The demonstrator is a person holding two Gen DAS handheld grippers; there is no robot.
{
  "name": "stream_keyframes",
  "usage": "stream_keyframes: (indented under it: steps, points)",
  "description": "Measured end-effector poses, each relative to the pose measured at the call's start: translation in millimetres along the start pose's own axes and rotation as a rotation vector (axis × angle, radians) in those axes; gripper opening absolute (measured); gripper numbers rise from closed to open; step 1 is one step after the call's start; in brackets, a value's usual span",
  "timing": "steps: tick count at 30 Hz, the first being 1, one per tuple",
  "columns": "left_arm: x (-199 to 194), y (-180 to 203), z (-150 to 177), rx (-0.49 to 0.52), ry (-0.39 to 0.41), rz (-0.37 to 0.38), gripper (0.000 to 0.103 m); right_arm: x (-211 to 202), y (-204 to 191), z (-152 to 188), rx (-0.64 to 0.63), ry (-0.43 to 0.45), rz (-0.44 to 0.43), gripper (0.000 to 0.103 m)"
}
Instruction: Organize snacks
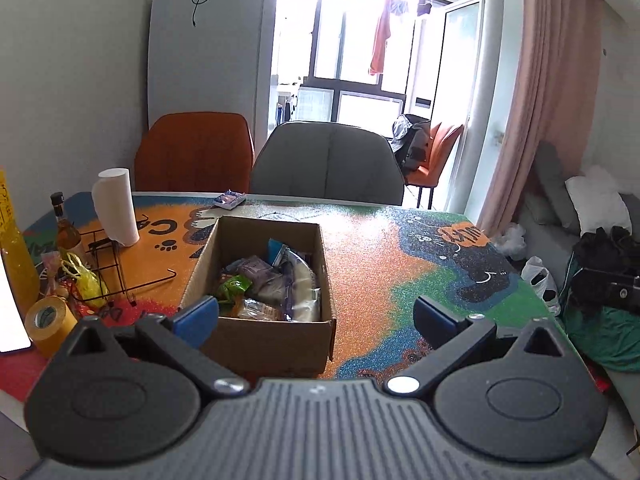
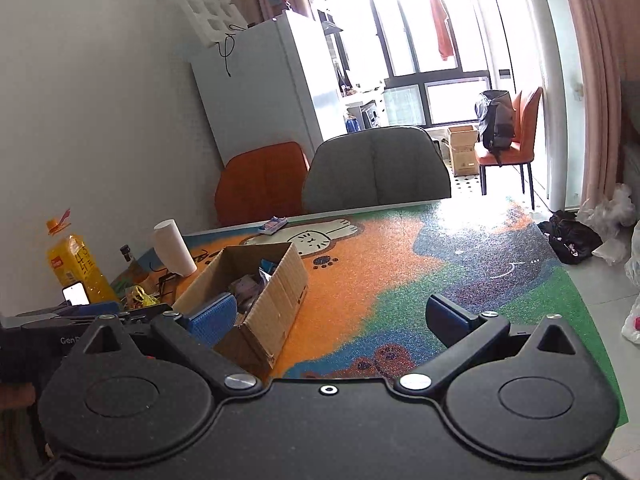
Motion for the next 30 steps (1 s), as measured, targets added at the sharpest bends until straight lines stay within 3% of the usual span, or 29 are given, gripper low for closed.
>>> stream_keyframes:
  steps: [14, 30]
  points:
    - [-29.3, -5.8, 2.6, 0.022, -0.001, 0.002, 0.103, -22.3, 4.3, -4.6, -0.032, 0.027, -0.023, 0.103]
    - [-24.2, -17.5, 13.5, 0.012, -0.015, -0.001, 0.103, -18.1, 13.5, 4.0, -0.062, 0.005, 0.013, 0.103]
Point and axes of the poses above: each gripper's, at about its wrist camera, not at the fingertips, and x roughly the way its jaws point, y to its right, z to its underside, the point moved 6 cm from there along x, roughly the way its jaws point, and after that the axes turned 13 degrees about y, right-handed, at the moved point
